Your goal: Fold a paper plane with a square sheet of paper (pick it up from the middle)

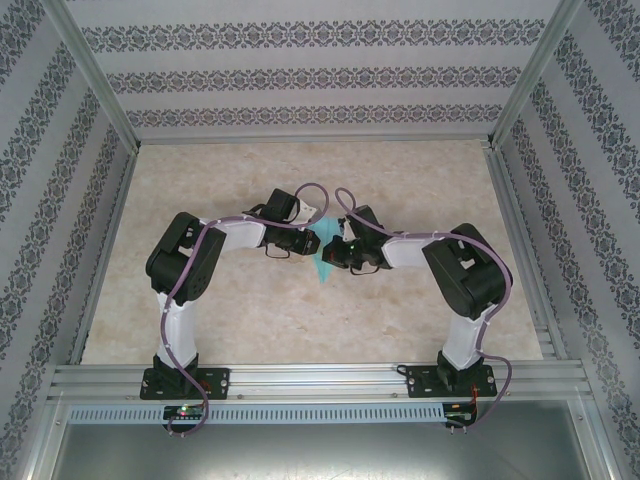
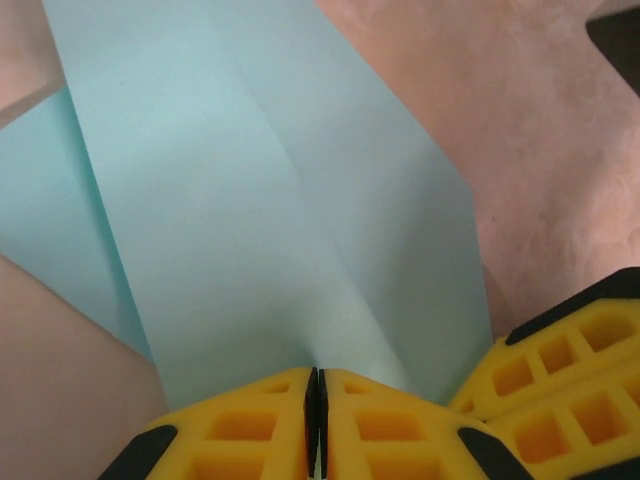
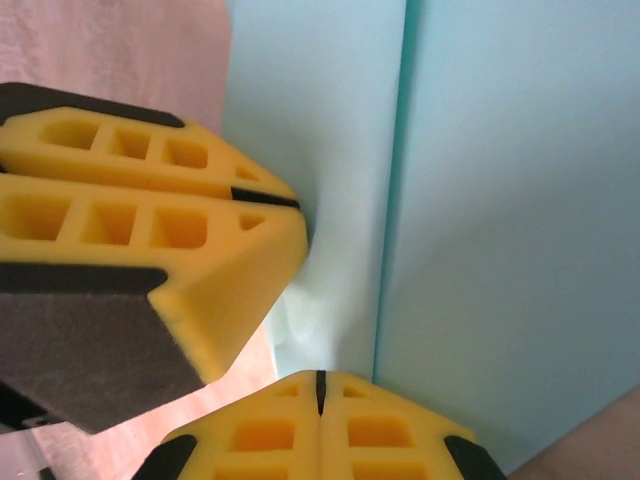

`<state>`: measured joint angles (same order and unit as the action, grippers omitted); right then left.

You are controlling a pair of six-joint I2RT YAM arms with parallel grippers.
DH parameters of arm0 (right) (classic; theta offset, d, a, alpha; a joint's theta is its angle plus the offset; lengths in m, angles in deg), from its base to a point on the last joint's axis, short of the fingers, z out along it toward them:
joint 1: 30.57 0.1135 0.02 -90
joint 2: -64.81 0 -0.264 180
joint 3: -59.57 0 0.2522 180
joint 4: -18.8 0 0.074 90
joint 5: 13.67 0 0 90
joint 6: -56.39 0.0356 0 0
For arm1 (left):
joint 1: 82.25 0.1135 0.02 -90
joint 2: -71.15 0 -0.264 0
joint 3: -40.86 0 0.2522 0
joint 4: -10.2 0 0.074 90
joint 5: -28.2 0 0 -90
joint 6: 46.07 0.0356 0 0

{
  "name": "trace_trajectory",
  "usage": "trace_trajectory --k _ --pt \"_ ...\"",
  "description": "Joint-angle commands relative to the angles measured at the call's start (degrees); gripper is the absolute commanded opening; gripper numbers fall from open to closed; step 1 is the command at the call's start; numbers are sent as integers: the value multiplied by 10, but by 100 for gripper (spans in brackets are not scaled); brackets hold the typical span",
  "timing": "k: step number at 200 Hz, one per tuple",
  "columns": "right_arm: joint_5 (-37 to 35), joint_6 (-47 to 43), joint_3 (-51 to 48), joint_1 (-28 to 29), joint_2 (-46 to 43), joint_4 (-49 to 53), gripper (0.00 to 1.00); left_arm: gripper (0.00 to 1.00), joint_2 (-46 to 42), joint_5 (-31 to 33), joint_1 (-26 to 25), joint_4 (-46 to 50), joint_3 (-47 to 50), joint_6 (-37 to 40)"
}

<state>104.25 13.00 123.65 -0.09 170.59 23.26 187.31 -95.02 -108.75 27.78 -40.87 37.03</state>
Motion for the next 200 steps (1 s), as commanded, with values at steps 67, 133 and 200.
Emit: trace_trajectory --k 67,133,200 --pt "21 20 58 -26 58 -20 0 14 45 17 0 67 12 -5" --pt "30 -13 48 -10 33 32 0 14 53 24 2 73 4 -6" --pt "28 -22 17 17 5 50 0 14 60 31 3 81 0 -7"
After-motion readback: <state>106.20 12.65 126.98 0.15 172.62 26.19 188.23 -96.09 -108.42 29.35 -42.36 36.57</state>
